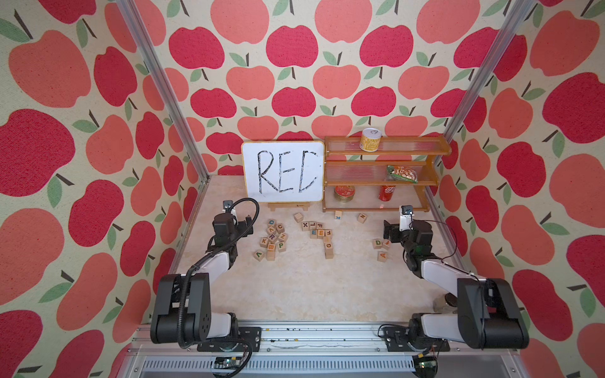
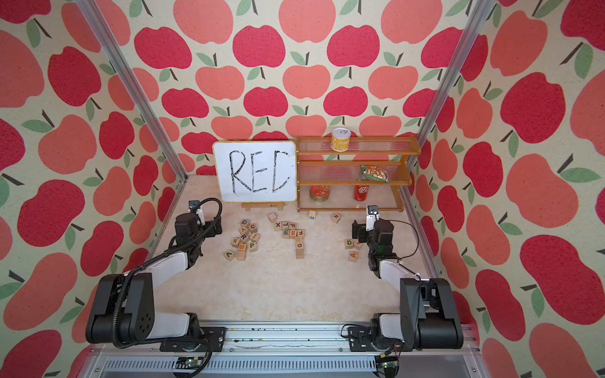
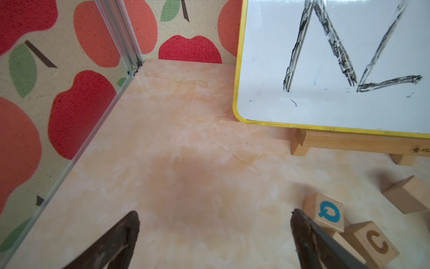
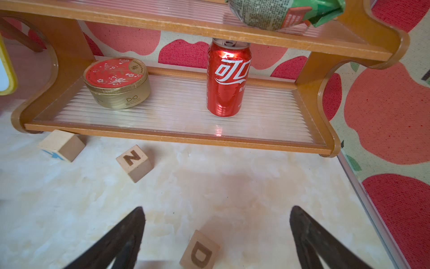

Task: Assemble the uppercase word "red" with letter blocks
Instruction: Pick up the letter block from the center of the board.

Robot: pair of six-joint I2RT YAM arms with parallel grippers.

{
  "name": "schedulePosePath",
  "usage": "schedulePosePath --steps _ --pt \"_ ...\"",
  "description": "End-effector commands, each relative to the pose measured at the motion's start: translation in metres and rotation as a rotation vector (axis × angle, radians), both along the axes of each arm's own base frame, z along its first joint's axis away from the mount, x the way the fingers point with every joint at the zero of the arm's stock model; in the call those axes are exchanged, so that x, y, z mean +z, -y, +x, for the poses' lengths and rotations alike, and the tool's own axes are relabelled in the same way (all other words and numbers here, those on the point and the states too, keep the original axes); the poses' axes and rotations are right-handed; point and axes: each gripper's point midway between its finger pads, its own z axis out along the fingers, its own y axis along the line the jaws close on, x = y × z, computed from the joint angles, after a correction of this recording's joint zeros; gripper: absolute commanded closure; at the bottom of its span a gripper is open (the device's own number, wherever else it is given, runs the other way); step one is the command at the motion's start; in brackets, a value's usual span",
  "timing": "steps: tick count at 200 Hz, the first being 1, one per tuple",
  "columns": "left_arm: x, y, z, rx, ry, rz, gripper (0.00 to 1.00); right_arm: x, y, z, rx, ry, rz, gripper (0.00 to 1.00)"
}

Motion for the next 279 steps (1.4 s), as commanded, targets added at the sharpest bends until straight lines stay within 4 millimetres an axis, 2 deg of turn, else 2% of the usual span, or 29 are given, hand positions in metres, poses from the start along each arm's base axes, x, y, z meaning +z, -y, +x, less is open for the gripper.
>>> schedulePosePath --steps 1,15,62,102,124,152,161,169,172,175,188,230,279 --pt "0.008 0.010 -0.010 -0.023 -0.050 -0.009 0.01 0.001 -0.011 -0.008 0.020 -0.091 0.005 0.01" --pt "0.014 0.018 -0.015 -0.042 -0.066 0.002 0.01 0.007 -0.020 -0.010 0.027 -0.111 -0.017 0.01" --pt "0.027 0.043 -0.038 -0.108 -0.115 0.033 0.01 0.030 -0.061 -0.012 0.102 -0.201 0.070 0.01" --pt "0.024 0.067 -0.061 -0.185 -0.190 0.018 0.01 0.050 -0.107 -0.013 0.196 -0.282 0.082 0.01" --pt "0.028 0.079 -0.073 -0.215 -0.215 0.008 0.00 0.055 -0.131 -0.016 0.243 -0.356 0.117 0.01" --pt "0.025 0.091 -0.084 -0.243 -0.288 -0.020 0.07 0.056 -0.158 -0.024 0.286 -0.469 0.167 0.01" --pt "0.023 0.094 -0.087 -0.248 -0.319 -0.026 0.07 0.057 -0.167 -0.026 0.298 -0.500 0.175 0.01" --pt "0.024 0.096 -0.089 -0.251 -0.336 -0.028 0.03 0.057 -0.175 -0.030 0.316 -0.528 0.176 0.01" --pt "0.025 0.097 -0.090 -0.253 -0.341 -0.029 0.00 0.056 -0.177 -0.032 0.321 -0.540 0.173 0.01" --pt "0.019 0.098 -0.090 -0.250 -0.369 -0.027 0.00 0.056 -0.179 -0.032 0.323 -0.550 0.170 0.01" --pt "0.017 0.102 -0.093 -0.252 -0.410 -0.034 0.01 0.056 -0.188 -0.039 0.339 -0.588 0.156 0.01" --pt "0.023 0.118 -0.095 -0.305 -0.485 -0.063 0.01 0.071 -0.211 -0.063 0.410 -0.633 0.173 0.01" --pt "0.018 0.132 -0.091 -0.379 -0.589 -0.059 0.01 0.092 -0.222 -0.097 0.467 -0.653 0.242 0.01"
